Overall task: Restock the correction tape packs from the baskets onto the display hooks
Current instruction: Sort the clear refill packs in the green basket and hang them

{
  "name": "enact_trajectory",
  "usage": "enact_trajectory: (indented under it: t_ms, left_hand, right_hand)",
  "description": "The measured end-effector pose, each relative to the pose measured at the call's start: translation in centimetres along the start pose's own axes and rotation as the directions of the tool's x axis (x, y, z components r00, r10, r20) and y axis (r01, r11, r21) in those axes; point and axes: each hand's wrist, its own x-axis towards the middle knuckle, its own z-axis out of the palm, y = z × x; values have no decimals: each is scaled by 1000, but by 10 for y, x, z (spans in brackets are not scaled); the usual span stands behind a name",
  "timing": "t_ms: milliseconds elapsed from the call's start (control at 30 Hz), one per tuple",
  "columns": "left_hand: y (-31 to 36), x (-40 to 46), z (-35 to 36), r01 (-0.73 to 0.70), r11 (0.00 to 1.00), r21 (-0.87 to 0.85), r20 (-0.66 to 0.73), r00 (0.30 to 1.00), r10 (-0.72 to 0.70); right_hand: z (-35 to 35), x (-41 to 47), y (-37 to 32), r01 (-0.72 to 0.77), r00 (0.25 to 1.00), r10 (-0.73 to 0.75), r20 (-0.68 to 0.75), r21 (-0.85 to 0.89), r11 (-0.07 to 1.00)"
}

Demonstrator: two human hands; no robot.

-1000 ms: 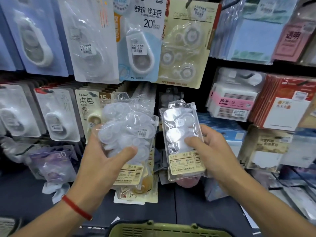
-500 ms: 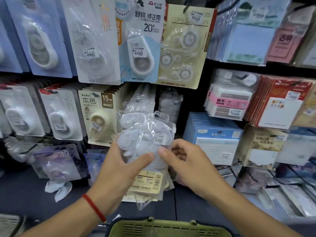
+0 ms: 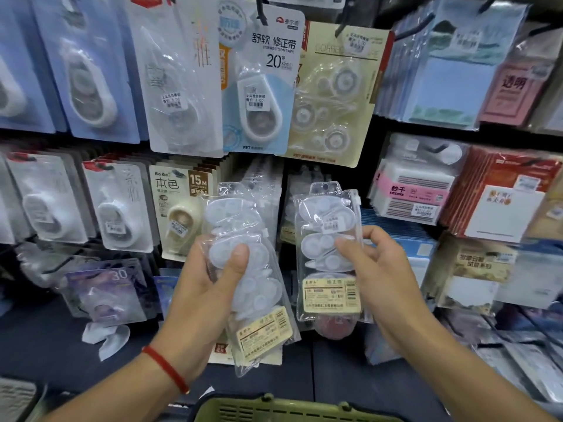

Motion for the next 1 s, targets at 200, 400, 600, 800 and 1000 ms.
enact_trajectory:
  t_ms: [200,400,600,800,1000]
  left_hand:
    - [3,3,-1,-89,996,1,-21,996,89]
    - [6,6,-7,-129,988,84,-57,989,134]
    - [7,5,-11,-141,968,210,-44,987,153]
    - [4,2,-2,-73,984,164,-17,997,76]
    - [-2,-3,10,13,998,62,58,998,-17]
  right_hand:
    - [0,0,-6,-64,996,62,63,29,998]
    - [2,1,-9,-93,994,88,69,86,992]
    - [-1,6,-4,9,1000,-15,-12,-395,919]
    - [10,-7,5,277,960,-192,204,-592,757]
    - [26,-17,18,232,933,-71,352,-440,868]
